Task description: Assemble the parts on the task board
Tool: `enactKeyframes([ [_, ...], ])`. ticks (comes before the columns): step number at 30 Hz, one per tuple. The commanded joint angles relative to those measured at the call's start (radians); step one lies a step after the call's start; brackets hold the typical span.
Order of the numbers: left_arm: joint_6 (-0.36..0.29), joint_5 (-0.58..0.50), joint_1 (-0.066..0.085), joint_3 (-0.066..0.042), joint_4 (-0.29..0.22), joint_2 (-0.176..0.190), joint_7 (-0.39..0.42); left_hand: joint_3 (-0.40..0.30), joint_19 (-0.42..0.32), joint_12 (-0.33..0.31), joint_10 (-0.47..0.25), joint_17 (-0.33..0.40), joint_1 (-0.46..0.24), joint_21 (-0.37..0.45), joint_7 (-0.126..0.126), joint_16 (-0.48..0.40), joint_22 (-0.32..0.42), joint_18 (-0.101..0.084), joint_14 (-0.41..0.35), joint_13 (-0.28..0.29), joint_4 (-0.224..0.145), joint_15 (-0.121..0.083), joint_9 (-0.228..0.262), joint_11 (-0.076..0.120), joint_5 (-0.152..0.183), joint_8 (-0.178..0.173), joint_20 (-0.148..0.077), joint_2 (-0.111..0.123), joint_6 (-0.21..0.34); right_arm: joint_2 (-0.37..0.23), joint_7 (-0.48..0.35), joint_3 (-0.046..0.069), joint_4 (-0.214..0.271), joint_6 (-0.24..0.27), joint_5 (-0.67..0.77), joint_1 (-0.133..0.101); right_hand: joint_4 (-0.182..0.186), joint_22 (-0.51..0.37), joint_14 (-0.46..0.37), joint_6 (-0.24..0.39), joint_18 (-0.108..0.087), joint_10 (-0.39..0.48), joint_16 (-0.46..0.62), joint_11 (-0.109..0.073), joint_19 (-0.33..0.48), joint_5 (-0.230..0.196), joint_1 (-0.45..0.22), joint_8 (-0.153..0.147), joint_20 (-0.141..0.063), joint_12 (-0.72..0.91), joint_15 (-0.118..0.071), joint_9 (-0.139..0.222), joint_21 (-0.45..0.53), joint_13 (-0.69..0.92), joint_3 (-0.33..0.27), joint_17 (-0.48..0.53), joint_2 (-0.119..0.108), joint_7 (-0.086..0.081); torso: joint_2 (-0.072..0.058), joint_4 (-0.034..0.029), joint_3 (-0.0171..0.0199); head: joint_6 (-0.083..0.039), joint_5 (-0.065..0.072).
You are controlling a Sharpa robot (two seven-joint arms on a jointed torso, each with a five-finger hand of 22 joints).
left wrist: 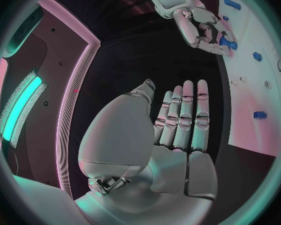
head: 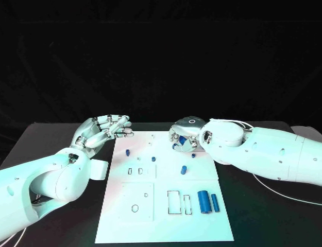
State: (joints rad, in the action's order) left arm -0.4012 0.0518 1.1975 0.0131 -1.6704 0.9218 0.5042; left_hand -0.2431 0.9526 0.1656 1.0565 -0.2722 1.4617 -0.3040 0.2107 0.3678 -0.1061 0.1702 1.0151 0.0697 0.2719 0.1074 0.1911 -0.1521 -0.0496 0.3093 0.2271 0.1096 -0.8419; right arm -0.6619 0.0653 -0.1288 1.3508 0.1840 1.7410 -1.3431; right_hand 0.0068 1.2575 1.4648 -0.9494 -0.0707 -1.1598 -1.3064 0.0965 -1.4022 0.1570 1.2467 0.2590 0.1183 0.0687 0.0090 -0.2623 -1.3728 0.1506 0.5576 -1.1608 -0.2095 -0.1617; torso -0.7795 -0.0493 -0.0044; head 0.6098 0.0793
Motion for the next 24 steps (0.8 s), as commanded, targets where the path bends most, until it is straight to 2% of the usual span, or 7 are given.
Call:
enactKeyframes([
  [1, 0.024, -0.004, 0.002, -0.001, -0.001, -0.002, 0.001, 0.001, 0.009, -0.006, 0.0, -0.001, -0.003, 0.001, 0.005, 0.003, 0.001, 0.014, 0.003, -0.001, 0.005, 0.005, -0.001, -0.007, -0.001, -0.004, 0.002, 0.006, 0.001, 0.003, 0.009, -0.001, -0.007, -0.026, 0.03, 0.003, 0.001, 0.005, 0.036, -0.008, 0.008, -0.006, -0.008, 0.0, -0.009, 0.005, 0.009, 0.002, -0.001, 0.003, 0.005, -0.002, -0.006, 0.001, 0.007, -0.001, 0.0, -0.002, -0.001, -0.002, 0.001, 0.005, -0.001],
  [8, 0.027, -0.005, 0.002, -0.001, 0.0, -0.001, -0.001, 0.001, 0.009, -0.007, -0.001, -0.002, -0.004, 0.001, 0.005, 0.003, 0.002, 0.014, 0.003, -0.001, 0.006, 0.005, -0.001, -0.007, -0.001, -0.005, 0.002, 0.005, 0.001, 0.007, 0.008, -0.001, -0.012, -0.035, 0.033, 0.005, 0.002, 0.032, 0.036, -0.017, 0.013, -0.016, -0.018, -0.003, -0.019, 0.004, 0.011, 0.008, -0.002, 0.004, 0.003, -0.007, -0.023, 0.004, 0.015, -0.01, 0.005, 0.002, -0.003, 0.0003, 0.001, 0.007, -0.004],
  [14, 0.03, -0.008, 0.002, -0.001, 0.001, 0.0, -0.005, 0.001, 0.009, -0.008, -0.001, -0.002, -0.005, 0.001, 0.006, 0.002, 0.002, 0.014, 0.003, -0.001, 0.006, 0.005, -0.001, -0.008, -0.001, -0.005, 0.002, 0.004, 0.001, 0.008, 0.005, -0.001, -0.017, -0.042, 0.034, 0.008, 0.003, 0.081, 0.039, -0.041, 0.021, -0.044, -0.038, -0.013, -0.039, -0.001, 0.017, 0.026, -0.007, 0.009, -0.005, -0.022, -0.056, 0.01, 0.025, -0.028, 0.014, 0.014, -0.004, -0.0017, 0.0018, 0.012, -0.003],
  [17, 0.031, -0.008, 0.002, -0.001, 0.001, 0.0, -0.006, 0.001, 0.009, -0.008, -0.001, -0.002, -0.005, 0.001, 0.006, 0.002, 0.002, 0.014, 0.003, -0.001, 0.006, 0.005, -0.001, -0.008, -0.001, -0.005, 0.002, 0.004, 0.001, 0.009, 0.004, -0.002, -0.019, -0.042, 0.034, 0.009, 0.003, 0.093, 0.039, -0.05, 0.023, -0.054, -0.043, -0.017, -0.043, -0.003, 0.02, 0.034, -0.01, 0.01, -0.008, -0.03, -0.064, 0.012, 0.029, -0.032, 0.019, 0.018, -0.004, -0.0008, 0.0015, 0.012, -0.004],
  [24, 0.032, -0.009, 0.002, -0.001, 0.002, 0.001, -0.008, 0.0, 0.009, -0.008, -0.001, -0.003, -0.006, 0.002, 0.006, 0.002, 0.002, 0.014, 0.002, -0.001, 0.007, 0.006, -0.001, -0.008, -0.001, -0.005, 0.002, 0.003, 0.001, 0.013, 0.0, -0.002, -0.019, -0.028, 0.033, 0.013, 0.008, 0.102, 0.04, -0.058, 0.025, -0.064, -0.048, -0.02, -0.046, -0.007, 0.018, 0.042, -0.012, 0.009, -0.011, -0.039, -0.07, 0.014, 0.032, -0.036, 0.029, 0.022, -0.006, -0.0029, 0.0013, 0.015, -0.001],
])
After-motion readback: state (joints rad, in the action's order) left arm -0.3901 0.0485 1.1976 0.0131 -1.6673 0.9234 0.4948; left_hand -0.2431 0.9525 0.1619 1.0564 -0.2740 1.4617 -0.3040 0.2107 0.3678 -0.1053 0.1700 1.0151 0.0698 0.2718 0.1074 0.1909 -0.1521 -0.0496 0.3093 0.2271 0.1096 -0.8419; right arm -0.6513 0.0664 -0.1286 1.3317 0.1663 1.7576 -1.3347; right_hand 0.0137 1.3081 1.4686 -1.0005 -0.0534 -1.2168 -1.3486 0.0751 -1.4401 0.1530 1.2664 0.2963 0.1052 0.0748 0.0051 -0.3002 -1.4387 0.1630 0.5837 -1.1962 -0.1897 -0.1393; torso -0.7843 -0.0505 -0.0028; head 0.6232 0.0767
